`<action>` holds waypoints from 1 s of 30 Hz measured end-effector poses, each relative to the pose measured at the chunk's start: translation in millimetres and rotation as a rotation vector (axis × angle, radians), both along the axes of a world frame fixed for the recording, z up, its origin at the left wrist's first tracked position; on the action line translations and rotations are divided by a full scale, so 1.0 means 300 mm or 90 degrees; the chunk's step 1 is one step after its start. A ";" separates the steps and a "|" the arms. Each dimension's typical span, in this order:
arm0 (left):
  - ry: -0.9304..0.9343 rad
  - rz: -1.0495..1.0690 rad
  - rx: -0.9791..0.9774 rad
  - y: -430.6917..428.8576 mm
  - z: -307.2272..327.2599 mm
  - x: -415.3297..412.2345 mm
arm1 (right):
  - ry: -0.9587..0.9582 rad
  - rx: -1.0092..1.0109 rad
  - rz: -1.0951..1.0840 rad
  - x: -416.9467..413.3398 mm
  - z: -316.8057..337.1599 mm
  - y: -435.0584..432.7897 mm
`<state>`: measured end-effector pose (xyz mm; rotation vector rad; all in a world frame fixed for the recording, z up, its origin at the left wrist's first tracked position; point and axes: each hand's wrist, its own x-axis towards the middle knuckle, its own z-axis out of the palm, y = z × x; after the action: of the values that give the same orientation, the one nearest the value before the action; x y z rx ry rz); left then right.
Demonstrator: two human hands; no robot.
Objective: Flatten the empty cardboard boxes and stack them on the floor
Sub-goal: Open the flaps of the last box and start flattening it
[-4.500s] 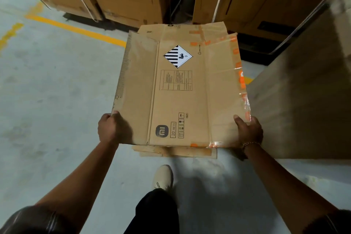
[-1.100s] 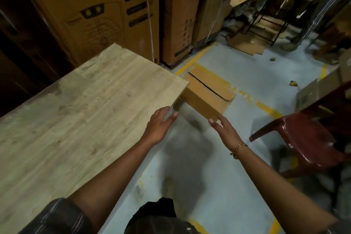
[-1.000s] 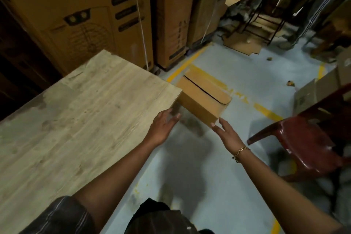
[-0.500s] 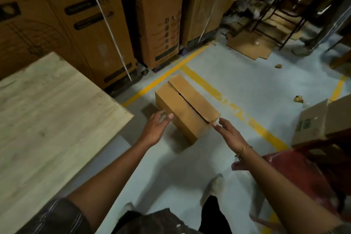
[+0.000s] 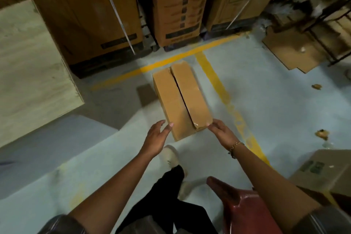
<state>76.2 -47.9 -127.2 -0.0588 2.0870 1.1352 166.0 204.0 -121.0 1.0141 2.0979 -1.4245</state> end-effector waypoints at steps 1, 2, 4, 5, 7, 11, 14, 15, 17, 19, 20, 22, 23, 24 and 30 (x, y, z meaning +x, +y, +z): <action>-0.008 0.008 -0.003 0.028 -0.037 -0.009 | -0.009 0.004 0.007 -0.018 -0.040 0.034; -0.014 0.017 -0.007 0.054 -0.081 -0.018 | -0.018 0.006 0.013 -0.035 -0.088 0.068; -0.025 0.036 -0.020 0.108 -0.185 -0.044 | -0.034 0.011 0.018 -0.076 -0.194 0.133; -0.034 0.049 -0.027 0.137 -0.247 -0.055 | -0.044 0.014 0.020 -0.097 -0.250 0.164; -0.050 0.083 -0.035 0.201 -0.387 -0.081 | -0.051 0.026 0.029 -0.150 -0.378 0.227; -0.111 0.205 -0.040 0.330 -0.726 -0.129 | -0.063 0.060 0.032 -0.266 -0.686 0.348; -0.144 0.315 -0.054 0.408 -0.983 -0.147 | -0.063 0.087 0.054 -0.350 -0.925 0.419; -0.152 0.340 -0.058 0.427 -1.068 -0.151 | -0.067 0.098 0.062 -0.373 -1.007 0.441; -0.169 0.366 -0.077 0.450 -1.232 -0.156 | -0.078 0.108 0.064 -0.407 -1.161 0.473; -0.184 0.386 -0.096 0.466 -1.367 -0.166 | -0.086 0.107 0.054 -0.432 -1.302 0.499; -0.194 0.398 -0.097 0.474 -1.422 -0.169 | -0.095 0.108 0.048 -0.441 -1.363 0.510; -0.214 0.414 -0.079 0.491 -1.516 -0.174 | -0.130 0.095 0.031 -0.453 -1.467 0.529; -0.217 0.415 -0.071 0.498 -1.549 -0.174 | -0.142 0.086 0.024 -0.455 -1.507 0.536; -0.212 0.409 -0.066 0.502 -1.573 -0.173 | -0.145 0.079 0.019 -0.453 -1.541 0.543; -0.101 0.350 -0.050 0.437 -1.425 -0.169 | -0.063 0.061 -0.022 -0.429 -1.441 0.524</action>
<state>25.6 83.3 -554.6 -0.7743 2.0252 1.3066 37.2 361.2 -553.4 1.1395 2.1029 -1.2725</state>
